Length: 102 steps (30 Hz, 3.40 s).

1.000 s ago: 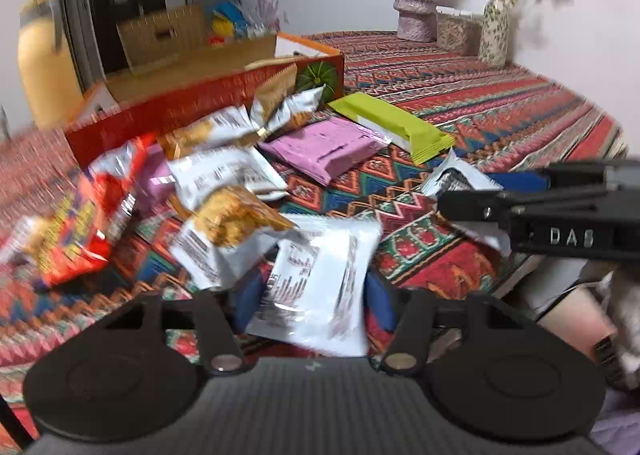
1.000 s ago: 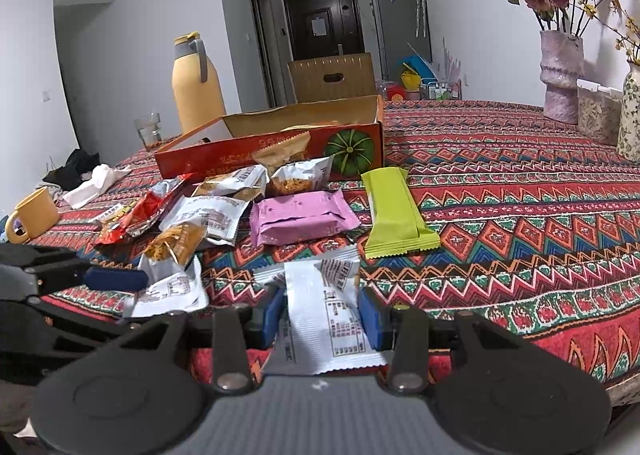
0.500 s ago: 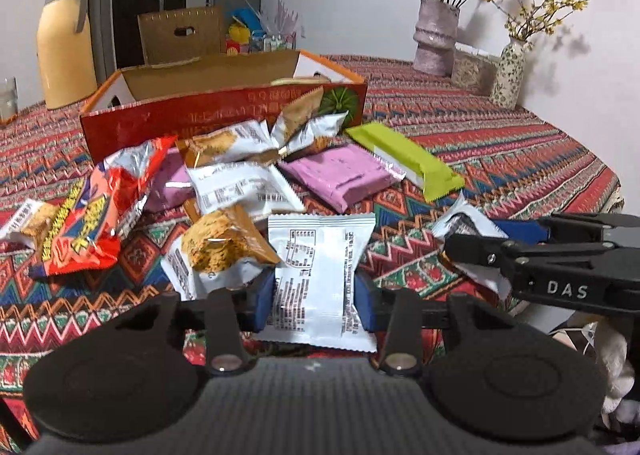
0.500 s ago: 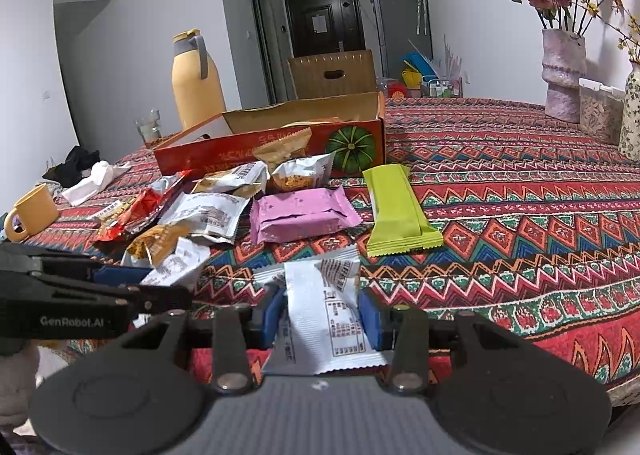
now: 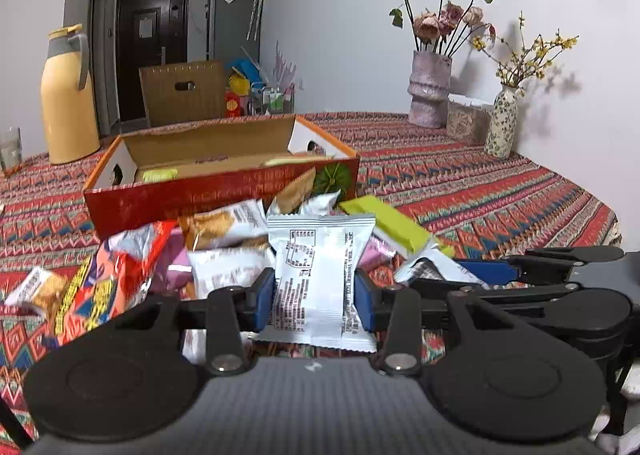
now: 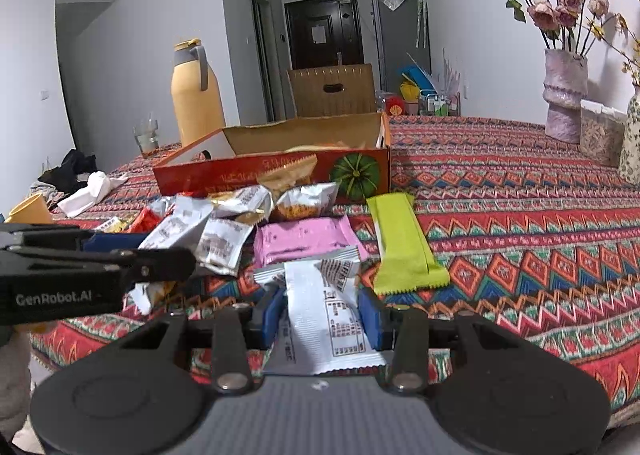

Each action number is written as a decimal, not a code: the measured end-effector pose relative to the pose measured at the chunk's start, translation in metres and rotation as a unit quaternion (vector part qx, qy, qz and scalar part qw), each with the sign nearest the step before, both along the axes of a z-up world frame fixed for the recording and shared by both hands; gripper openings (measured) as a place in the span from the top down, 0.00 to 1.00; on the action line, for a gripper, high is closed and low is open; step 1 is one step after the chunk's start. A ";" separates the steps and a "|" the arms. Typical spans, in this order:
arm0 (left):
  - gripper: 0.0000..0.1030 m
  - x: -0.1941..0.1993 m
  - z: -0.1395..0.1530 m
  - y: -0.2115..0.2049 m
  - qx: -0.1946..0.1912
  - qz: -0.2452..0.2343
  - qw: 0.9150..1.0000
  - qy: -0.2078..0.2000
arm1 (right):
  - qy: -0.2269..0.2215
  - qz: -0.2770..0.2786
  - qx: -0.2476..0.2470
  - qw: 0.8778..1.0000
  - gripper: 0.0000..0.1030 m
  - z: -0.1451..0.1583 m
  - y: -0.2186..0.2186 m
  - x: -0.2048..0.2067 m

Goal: Organize snacks
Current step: 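Carry both white packets into the box and open the left tool, then open the right tool over the box, then move both tools back to the pile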

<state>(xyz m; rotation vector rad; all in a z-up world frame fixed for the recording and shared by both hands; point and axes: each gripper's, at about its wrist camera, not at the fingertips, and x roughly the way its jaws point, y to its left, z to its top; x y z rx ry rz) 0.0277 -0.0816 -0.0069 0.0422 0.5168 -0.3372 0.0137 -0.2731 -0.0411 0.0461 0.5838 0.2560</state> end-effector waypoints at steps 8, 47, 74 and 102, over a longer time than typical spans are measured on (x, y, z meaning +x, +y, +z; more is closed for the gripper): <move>0.59 0.018 0.016 0.004 -0.012 0.007 1.000 -0.023 | -0.020 -0.003 -0.005 1.000 0.60 0.016 0.008 0.024; 0.59 0.200 0.045 0.073 -0.042 0.183 0.981 -0.053 | -0.057 -0.032 0.018 0.998 0.60 0.047 0.076 0.236; 0.00 0.198 0.034 0.088 -0.054 0.220 0.972 -0.054 | -0.044 -0.073 0.021 0.996 0.00 0.026 0.066 0.243; 0.00 0.134 0.057 0.103 -0.048 0.205 0.975 -0.071 | -0.087 -0.051 0.006 0.995 0.00 0.060 0.046 0.177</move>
